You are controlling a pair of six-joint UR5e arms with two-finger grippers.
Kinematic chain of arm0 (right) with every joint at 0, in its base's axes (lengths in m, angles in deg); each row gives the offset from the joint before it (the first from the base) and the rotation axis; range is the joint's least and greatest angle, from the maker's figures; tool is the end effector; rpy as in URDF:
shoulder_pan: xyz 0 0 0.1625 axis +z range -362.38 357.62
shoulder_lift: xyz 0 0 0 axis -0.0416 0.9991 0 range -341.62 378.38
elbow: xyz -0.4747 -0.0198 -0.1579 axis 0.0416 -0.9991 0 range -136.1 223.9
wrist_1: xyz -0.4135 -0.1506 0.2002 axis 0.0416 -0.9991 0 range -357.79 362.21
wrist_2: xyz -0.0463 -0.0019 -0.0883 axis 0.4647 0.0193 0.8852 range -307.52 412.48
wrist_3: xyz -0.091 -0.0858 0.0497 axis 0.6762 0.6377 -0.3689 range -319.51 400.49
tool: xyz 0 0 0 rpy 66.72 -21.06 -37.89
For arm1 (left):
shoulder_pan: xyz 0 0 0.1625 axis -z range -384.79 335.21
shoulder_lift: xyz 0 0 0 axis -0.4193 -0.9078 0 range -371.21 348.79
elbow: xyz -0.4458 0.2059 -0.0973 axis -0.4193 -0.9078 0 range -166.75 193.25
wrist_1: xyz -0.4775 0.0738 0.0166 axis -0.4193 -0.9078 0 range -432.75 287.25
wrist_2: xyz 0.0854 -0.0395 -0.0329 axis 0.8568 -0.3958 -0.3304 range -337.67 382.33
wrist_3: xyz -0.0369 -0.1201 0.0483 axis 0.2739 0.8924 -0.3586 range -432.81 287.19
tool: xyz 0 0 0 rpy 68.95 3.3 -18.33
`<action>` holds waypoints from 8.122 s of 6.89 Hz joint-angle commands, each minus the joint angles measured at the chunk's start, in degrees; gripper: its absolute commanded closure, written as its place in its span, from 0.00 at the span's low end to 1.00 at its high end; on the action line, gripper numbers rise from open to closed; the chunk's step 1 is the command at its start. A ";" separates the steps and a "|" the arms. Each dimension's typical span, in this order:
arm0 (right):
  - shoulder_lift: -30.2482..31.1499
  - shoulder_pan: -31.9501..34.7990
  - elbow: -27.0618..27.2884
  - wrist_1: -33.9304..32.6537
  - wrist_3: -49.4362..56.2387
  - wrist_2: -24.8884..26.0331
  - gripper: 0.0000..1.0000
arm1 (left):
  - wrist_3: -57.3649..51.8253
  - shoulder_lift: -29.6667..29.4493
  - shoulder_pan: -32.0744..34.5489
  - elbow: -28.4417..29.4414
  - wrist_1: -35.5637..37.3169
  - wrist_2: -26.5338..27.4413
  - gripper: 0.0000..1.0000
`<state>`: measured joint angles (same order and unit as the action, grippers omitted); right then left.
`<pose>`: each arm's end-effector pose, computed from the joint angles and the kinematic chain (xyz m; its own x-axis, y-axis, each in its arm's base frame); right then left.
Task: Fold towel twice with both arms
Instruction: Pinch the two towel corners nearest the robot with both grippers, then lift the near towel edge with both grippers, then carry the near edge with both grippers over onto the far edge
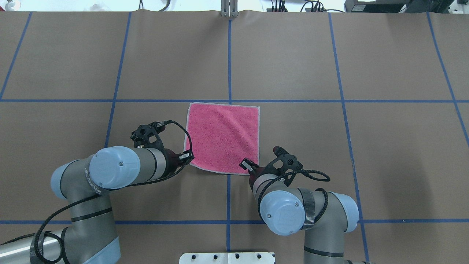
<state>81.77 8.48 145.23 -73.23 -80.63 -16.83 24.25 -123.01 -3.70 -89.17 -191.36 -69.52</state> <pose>-0.7038 -0.3192 0.3219 0.2783 0.5457 0.7904 -0.6956 0.6820 -0.2259 0.6397 -0.3849 0.3387 0.3818 -0.2789 -0.8812 0.3827 0.9155 -0.1239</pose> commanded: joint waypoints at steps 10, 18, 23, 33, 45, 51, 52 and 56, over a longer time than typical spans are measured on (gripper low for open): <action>-0.10 0.04 -0.43 -1.56 3.69 -0.03 0.45 | -1.61 0.00 0.35 0.12 -0.04 -0.09 1.00; -0.46 0.04 -0.34 -1.30 3.25 -0.03 0.59 | -1.70 0.00 0.45 0.12 -0.04 -0.09 1.00; -0.54 0.04 -0.34 -1.03 2.73 -0.03 0.70 | -1.70 0.00 0.45 0.03 -0.04 -0.09 1.00; 0.07 -0.49 1.06 -1.12 1.85 0.05 1.00 | -1.61 -0.09 0.53 -0.14 -0.13 -0.09 1.00; 3.16 2.84 9.52 -3.67 2.64 -0.30 1.00 | -1.61 -0.43 2.46 -5.16 0.75 -3.43 1.00; 1.75 5.92 6.52 -3.49 4.31 -0.65 1.00 | -1.70 -5.71 5.80 2.84 0.75 -3.34 1.00; 1.57 6.28 5.73 -3.49 4.48 -0.65 1.00 | -1.70 -5.80 6.15 3.11 0.75 -3.34 1.00; 0.07 7.42 4.14 -3.58 4.57 -0.65 1.00 | -1.61 -7.63 6.59 5.29 0.75 -3.25 1.00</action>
<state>81.96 15.66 149.45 -76.74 -76.12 -17.48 22.58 -129.44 2.75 -85.36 -190.61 -72.83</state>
